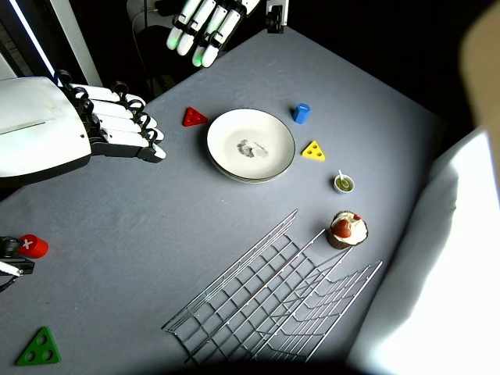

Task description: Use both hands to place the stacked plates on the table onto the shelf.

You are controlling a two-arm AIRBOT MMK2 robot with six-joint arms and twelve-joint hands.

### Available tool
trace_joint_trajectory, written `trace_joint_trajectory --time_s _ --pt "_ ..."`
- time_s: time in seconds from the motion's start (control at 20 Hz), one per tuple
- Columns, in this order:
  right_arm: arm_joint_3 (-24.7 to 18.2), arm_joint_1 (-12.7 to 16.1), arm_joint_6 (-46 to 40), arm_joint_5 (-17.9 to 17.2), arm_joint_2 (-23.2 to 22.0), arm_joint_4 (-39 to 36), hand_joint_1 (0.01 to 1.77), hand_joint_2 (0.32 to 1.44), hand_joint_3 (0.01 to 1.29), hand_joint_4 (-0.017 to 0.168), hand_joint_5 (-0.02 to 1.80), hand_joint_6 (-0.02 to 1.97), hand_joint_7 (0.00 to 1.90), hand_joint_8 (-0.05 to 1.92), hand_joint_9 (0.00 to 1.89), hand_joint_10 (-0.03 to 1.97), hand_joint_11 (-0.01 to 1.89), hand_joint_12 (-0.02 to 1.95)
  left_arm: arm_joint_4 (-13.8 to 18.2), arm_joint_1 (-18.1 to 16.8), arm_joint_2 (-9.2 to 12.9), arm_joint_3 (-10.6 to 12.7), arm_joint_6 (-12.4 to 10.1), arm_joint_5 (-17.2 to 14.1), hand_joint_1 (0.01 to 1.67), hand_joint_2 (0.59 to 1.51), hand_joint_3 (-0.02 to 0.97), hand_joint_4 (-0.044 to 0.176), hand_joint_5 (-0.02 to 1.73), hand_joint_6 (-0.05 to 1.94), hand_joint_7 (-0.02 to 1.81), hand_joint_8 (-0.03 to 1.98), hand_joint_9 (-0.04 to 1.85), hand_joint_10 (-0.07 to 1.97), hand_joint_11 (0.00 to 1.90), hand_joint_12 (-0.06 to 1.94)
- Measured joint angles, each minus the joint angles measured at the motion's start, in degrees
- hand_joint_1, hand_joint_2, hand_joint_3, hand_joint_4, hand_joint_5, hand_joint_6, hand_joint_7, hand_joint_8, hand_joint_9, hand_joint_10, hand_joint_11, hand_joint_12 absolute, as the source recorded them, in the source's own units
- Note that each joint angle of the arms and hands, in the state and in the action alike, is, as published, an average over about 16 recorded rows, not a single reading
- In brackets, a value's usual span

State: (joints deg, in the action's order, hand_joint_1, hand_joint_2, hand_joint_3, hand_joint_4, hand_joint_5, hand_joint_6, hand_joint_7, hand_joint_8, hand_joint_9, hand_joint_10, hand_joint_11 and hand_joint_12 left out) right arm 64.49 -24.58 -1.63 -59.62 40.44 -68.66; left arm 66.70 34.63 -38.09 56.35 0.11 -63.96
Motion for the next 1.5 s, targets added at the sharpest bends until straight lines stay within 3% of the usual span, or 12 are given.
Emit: trace_joint_trajectory --time_s 0.8,1.2,1.5 --pt "-0.53 0.0 0.0 1.92 0.32 0.17 0.04 0.87 0.02 0.003 0.07 0.01 0.07 0.01 0.04 0.01 0.03 0.02 0.74 -0.06 -0.27 1.06 0.0 -1.79 0.13 0.832 -0.009 -0.006 0.1 0.01 0.12 -0.01 0.11 0.01 0.08 0.1" --pt "-1.24 -1.07 -0.83 5.89 1.63 2.17 0.04 0.87 0.02 0.004 0.07 0.01 0.08 0.01 0.07 0.01 0.06 0.02 1.28 -0.28 -0.91 2.16 0.0 -3.68 0.14 0.838 -0.006 -0.006 0.1 0.01 0.12 0.0 0.11 0.01 0.08 0.09" --pt "-1.41 -1.84 -1.79 9.75 3.21 4.35 0.04 0.86 0.02 0.003 0.09 0.01 0.11 0.01 0.1 0.01 0.09 0.02 1.09 -0.01 -1.18 3.13 0.0 -2.9 0.14 0.859 -0.006 -0.006 0.09 0.01 0.12 0.0 0.12 0.01 0.09 0.09"
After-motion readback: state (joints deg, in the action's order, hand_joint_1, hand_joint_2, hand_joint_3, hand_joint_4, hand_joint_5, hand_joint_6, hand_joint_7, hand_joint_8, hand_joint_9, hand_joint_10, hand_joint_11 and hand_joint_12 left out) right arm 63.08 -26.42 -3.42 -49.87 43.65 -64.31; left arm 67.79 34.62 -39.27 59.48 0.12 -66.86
